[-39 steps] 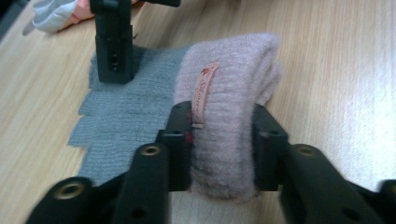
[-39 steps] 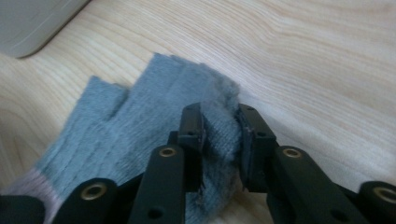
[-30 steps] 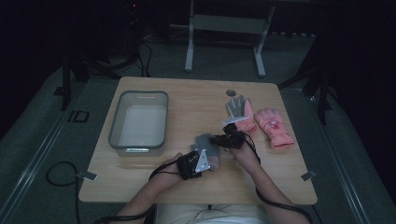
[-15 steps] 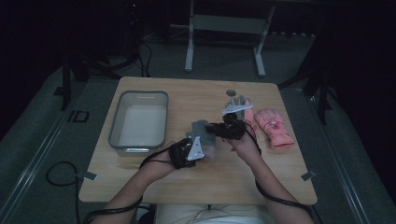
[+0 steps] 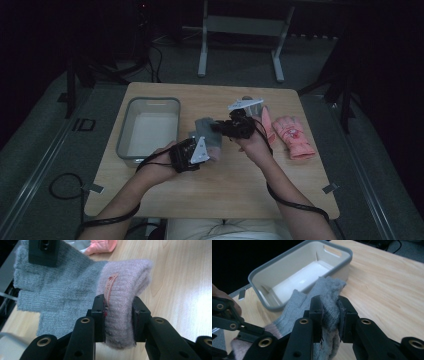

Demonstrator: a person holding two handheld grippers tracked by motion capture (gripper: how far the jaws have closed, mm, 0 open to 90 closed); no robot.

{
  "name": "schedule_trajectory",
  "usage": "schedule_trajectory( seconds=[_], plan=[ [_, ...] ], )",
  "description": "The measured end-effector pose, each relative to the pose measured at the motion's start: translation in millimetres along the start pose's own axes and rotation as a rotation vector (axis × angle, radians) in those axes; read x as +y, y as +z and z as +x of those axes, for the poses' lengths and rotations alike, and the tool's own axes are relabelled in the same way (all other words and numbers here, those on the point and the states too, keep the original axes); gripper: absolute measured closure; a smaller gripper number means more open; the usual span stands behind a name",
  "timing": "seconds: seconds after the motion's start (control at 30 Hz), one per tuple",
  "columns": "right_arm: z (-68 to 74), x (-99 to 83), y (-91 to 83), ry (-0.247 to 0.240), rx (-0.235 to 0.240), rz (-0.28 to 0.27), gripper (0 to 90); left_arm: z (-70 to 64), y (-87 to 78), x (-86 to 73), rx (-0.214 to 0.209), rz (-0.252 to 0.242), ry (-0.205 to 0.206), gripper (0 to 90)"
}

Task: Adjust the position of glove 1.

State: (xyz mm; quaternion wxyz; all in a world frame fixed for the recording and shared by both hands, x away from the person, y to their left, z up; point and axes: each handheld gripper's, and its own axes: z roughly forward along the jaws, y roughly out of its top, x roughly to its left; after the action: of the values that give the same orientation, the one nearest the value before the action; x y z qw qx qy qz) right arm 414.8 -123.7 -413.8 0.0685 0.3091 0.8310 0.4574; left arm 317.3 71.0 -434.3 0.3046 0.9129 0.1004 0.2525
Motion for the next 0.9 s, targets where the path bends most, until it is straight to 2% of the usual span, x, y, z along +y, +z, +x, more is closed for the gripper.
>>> schedule_trajectory(
  seconds=[0.13, 0.17, 0.2, 0.33, 0.4, 0.6, 0.7, 0.9],
  plan=[
    [4.6, 10.3, 2.9, -0.012, 0.003, -0.014, 76.2, 8.4, -9.2, -1.2, 0.005, 0.011, 0.0, 69.3],
    [6.3, 13.8, 4.2, -0.013, 0.005, -0.018, 76.2, 15.3, -16.6, -3.4, 0.004, 0.016, -0.008, 69.3],
    [10.5, 21.9, 7.7, -0.02, 0.006, -0.024, 76.2, 18.4, -19.7, -5.0, -0.001, 0.014, -0.015, 69.3],
    [18.6, 35.2, 16.7, -0.044, 0.014, -0.025, 76.2, 27.7, -30.5, -13.1, 0.011, 0.028, -0.016, 69.3],
    [22.9, 43.0, 24.0, -0.038, 0.026, -0.022, 76.2, 31.9, -35.4, -18.1, 0.015, 0.037, -0.022, 69.4],
    [36.9, 60.0, 46.2, -0.064, 0.038, -0.014, 76.2, 42.4, -48.9, -38.4, 0.033, 0.066, -0.024, 69.3],
    [40.1, 64.9, 55.7, -0.045, 0.072, -0.019, 76.2, 46.3, -54.8, -50.5, 0.038, 0.066, -0.035, 69.3],
    [50.7, 74.3, 84.2, -0.052, 0.086, 0.003, 76.2, 56.2, -62.1, -76.1, 0.027, 0.09, -0.025, 69.2]
  ],
)
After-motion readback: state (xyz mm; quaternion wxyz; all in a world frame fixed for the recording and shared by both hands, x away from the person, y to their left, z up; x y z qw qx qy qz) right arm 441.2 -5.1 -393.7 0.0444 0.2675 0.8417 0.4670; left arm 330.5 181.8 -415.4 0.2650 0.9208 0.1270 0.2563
